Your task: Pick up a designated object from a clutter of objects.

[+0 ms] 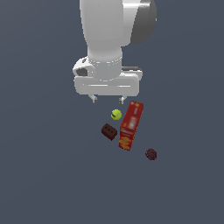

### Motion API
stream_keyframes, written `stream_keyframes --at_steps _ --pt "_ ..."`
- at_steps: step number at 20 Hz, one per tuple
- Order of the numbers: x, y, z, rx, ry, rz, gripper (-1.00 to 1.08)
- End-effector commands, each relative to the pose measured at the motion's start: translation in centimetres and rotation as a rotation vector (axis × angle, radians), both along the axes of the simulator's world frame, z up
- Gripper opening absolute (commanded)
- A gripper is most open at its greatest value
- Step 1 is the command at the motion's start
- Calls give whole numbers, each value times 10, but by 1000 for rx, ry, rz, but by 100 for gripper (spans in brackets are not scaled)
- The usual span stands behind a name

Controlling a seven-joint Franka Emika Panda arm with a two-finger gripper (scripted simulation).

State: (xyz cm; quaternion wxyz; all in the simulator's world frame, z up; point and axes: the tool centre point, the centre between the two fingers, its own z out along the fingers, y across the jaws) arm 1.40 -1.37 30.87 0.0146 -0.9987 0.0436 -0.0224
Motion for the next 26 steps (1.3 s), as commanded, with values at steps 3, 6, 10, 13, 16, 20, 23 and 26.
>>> stream_keyframes --at_steps 3,6,10,13,16,20,23,26 --pt "-8 5 -27 -4 6 3 100" --pt "-16 9 -50 -8 10 5 100" --pt "-33 16 -87 -14 17 11 100" --pt "-49 21 -115 -18 22 16 100" --pt "-68 26 -141 -21 28 21 100" --pt "-93 32 -171 -25 34 29 100" --pt "-109 35 -188 -26 38 34 100" --pt "-123 38 -201 -27 41 38 100"
